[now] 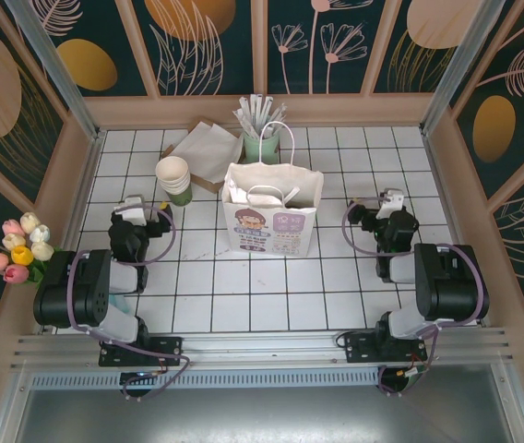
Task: Pack the takeout coffee
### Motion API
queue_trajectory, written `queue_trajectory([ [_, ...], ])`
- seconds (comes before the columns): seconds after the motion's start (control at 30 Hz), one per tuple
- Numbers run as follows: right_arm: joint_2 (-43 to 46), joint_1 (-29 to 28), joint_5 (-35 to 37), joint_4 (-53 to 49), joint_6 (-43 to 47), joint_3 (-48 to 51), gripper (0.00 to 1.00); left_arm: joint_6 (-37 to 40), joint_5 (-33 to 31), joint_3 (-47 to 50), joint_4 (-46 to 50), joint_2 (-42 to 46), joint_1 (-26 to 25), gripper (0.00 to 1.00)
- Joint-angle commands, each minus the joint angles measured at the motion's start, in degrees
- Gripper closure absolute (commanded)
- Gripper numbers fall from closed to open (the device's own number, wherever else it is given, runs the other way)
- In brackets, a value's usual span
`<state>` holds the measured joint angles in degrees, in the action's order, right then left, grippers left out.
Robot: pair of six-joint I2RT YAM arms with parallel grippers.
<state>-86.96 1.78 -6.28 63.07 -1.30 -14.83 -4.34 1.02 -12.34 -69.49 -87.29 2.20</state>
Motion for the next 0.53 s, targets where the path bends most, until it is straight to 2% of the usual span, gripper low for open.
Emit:
queue_trajectory([
  [0.0,-1.41,0.44,5.59,8.39,-0.08,1.46,0.01,-0.85,-1.9,-0.66,-4.41,0.33,0.02,0.01],
  [0.5,-1.35,0.15,6.02,8.5,0.08,1.56,0.01,-0.41,-3.02,-0.85,-4.07,0.21,-0.7,0.01],
])
